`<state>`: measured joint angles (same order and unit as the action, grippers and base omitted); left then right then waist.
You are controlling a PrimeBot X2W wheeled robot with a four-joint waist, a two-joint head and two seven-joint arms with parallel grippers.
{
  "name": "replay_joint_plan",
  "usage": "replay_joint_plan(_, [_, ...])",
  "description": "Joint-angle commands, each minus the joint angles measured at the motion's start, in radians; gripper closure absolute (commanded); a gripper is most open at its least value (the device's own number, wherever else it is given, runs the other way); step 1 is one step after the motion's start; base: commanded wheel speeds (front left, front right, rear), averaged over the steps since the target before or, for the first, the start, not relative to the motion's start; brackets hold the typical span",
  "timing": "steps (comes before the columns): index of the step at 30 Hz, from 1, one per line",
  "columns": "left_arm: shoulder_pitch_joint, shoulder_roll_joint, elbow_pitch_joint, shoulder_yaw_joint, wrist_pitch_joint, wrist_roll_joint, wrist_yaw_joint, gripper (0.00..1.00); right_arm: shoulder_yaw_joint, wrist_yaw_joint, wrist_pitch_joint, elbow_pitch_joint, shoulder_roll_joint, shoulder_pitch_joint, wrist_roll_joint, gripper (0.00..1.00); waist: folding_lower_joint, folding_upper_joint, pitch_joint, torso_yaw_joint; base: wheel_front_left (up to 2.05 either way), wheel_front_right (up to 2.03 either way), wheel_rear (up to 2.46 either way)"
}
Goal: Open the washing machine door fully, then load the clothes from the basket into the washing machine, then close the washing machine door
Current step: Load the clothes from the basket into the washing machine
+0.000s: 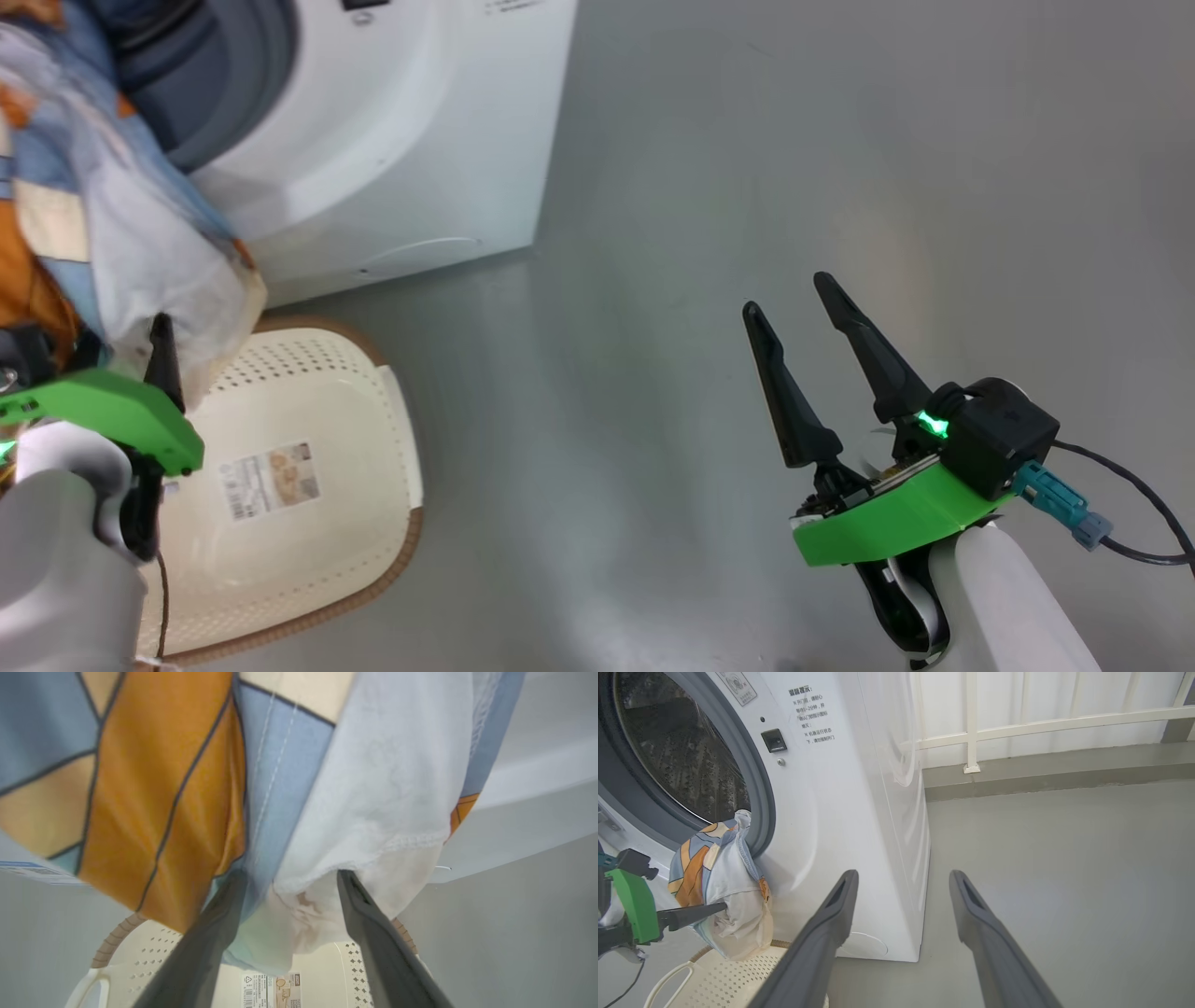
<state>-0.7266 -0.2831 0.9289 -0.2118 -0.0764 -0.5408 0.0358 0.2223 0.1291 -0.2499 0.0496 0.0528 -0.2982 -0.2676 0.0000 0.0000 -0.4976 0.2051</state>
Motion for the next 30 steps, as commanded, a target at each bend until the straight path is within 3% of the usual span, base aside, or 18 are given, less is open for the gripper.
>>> replay_joint_plan(1, [-0.034,-0.045,0.011,0.025,0.010,-0.007,0.012,0.00,0.027,0.002,-0.011,-0.023,-0.003,-0.009,-0.023,0.00,0.0000,0.0000,-0.030,0.032,0.00,0.00,0.00])
replay_joint_plan(6, [-0.085,-0.046,0.070,0.019,0.047,-0.016,0.022,0.02,0.031,0.002,-0.012,-0.030,-0.003,-0.010,-0.032,0.00,0.0000,0.0000,-0.030,0.039,0.00,0.00,0.00])
replay_joint_plan(7, [-0.093,-0.046,0.079,0.017,0.055,-0.016,0.022,0.51,0.032,0.002,-0.012,-0.030,-0.003,-0.009,-0.033,0.00,0.0000,0.0000,-0.029,0.039,0.00,0.00,0.00])
replay_joint_plan(10, [-0.113,-0.051,0.101,0.013,0.070,-0.018,0.025,1.00,0.034,0.002,-0.012,-0.032,-0.003,-0.010,-0.037,0.00,0.0000,0.0000,-0.028,0.040,0.00,0.00,0.00])
replay_joint_plan(22, [-0.118,-0.059,0.123,-0.014,0.096,-0.021,0.051,1.00,0.021,0.002,-0.012,-0.029,-0.003,0.004,-0.035,0.00,0.0000,0.0000,-0.002,0.021,0.00,0.00,0.00])
replay_joint_plan(30, [-0.068,-0.100,0.013,-0.044,0.191,-0.050,0.085,1.00,0.008,0.002,-0.012,-0.028,-0.003,0.031,-0.024,0.00,0.0000,0.0000,0.034,-0.018,0.00,0.00,0.00])
